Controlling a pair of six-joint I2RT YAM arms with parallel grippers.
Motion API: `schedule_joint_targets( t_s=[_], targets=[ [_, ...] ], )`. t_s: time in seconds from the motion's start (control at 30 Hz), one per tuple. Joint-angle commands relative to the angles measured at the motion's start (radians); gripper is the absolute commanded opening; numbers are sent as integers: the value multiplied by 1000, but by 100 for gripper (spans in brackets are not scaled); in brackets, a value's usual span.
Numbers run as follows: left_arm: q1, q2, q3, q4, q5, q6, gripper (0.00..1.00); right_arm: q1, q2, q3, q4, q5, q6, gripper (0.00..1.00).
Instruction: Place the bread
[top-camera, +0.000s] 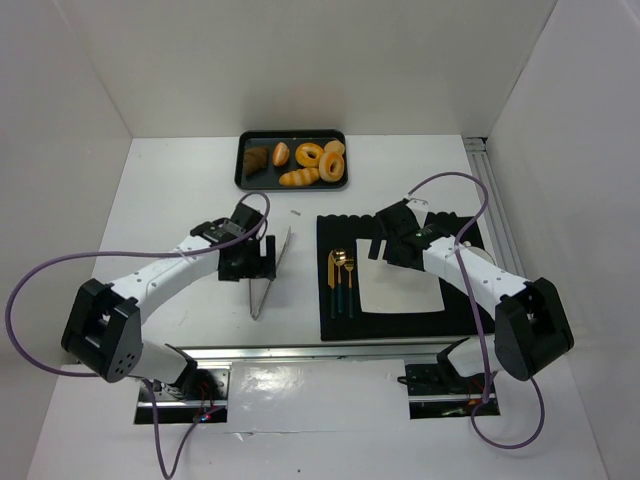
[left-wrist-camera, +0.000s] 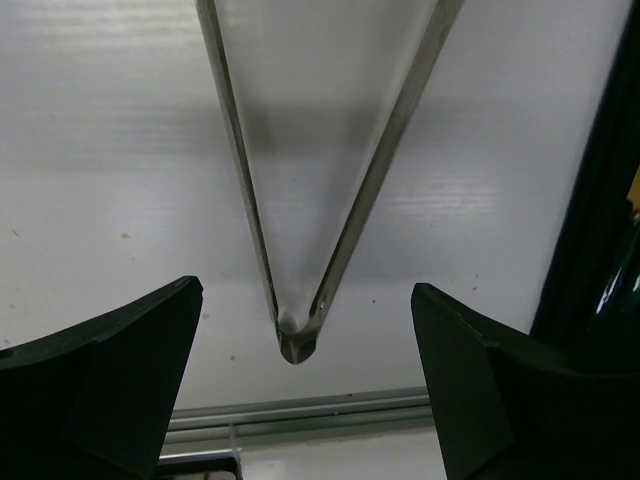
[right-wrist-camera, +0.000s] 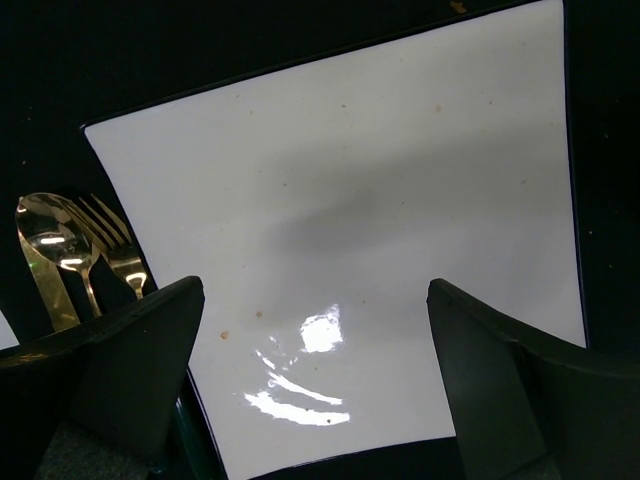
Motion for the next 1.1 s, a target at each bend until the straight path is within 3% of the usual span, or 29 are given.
schedule_joint_targets(
  t_s=[0.0, 0.23, 0.53, 0.83, 1.07],
  targets=[
    [-41, -27, -51, -6, -3, -71, 99, 11, -17, 22, 47, -5, 14, 100],
    [-92, 12, -103, 62, -76, -92, 99, 11, -17, 22, 57, -14, 14, 100],
    [-92, 58, -224, 302, -99, -92, 99, 20, -36, 4, 57, -33, 23, 100],
    [-92, 164, -201, 372, -112, -115, 99, 20, -80, -28, 57, -23, 23, 100],
    [-92, 201, -166, 352, -88, -115, 81, 20, -71, -10, 57, -14, 23, 100]
  ],
)
